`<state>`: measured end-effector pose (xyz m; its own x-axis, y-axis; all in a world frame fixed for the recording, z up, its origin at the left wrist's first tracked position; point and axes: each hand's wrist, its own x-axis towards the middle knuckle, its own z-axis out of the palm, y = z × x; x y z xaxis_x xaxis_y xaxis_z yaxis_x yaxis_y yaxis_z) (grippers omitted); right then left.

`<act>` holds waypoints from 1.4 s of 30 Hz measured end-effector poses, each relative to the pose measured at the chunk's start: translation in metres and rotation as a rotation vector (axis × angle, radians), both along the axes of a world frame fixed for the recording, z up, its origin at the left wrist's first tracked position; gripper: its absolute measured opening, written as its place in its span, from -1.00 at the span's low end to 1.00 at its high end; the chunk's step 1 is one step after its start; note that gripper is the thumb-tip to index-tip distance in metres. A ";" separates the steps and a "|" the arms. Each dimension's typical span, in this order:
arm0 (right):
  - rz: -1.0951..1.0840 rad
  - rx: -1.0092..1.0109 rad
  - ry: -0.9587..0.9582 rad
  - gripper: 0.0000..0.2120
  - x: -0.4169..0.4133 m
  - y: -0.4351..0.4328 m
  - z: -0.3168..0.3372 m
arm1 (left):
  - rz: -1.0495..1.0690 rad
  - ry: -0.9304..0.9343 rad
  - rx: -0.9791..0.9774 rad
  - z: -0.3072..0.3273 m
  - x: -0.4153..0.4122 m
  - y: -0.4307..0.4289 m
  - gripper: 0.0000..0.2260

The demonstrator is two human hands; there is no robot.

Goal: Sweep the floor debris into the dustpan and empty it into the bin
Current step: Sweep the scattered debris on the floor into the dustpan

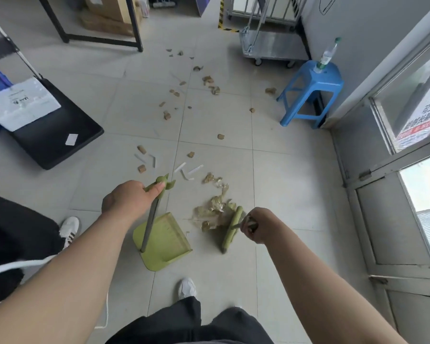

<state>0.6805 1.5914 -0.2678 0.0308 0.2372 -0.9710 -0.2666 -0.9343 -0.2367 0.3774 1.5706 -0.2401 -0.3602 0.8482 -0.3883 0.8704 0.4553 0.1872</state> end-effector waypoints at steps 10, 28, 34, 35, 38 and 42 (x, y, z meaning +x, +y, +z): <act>-0.402 0.067 0.248 -0.78 -0.054 0.062 -0.024 | 0.077 0.019 -0.028 -0.017 -0.042 -0.033 -0.36; 0.239 0.071 0.150 -0.72 -0.030 0.101 0.038 | 0.218 0.016 -0.053 -0.029 -0.070 -0.050 -0.33; 0.601 -0.021 0.079 -0.82 -0.047 0.112 0.034 | 0.303 0.021 -0.086 -0.025 -0.066 -0.060 -0.35; 0.652 -0.042 0.072 -0.83 -0.051 0.113 0.031 | 0.320 0.030 -0.092 -0.024 -0.065 -0.062 -0.35; 0.827 -0.117 0.055 -0.85 -0.061 0.120 0.022 | 0.380 0.053 -0.088 -0.023 -0.058 -0.068 -0.34; 1.052 -0.197 0.002 -0.82 -0.063 0.138 0.007 | 0.467 0.080 -0.070 -0.021 -0.040 -0.071 -0.36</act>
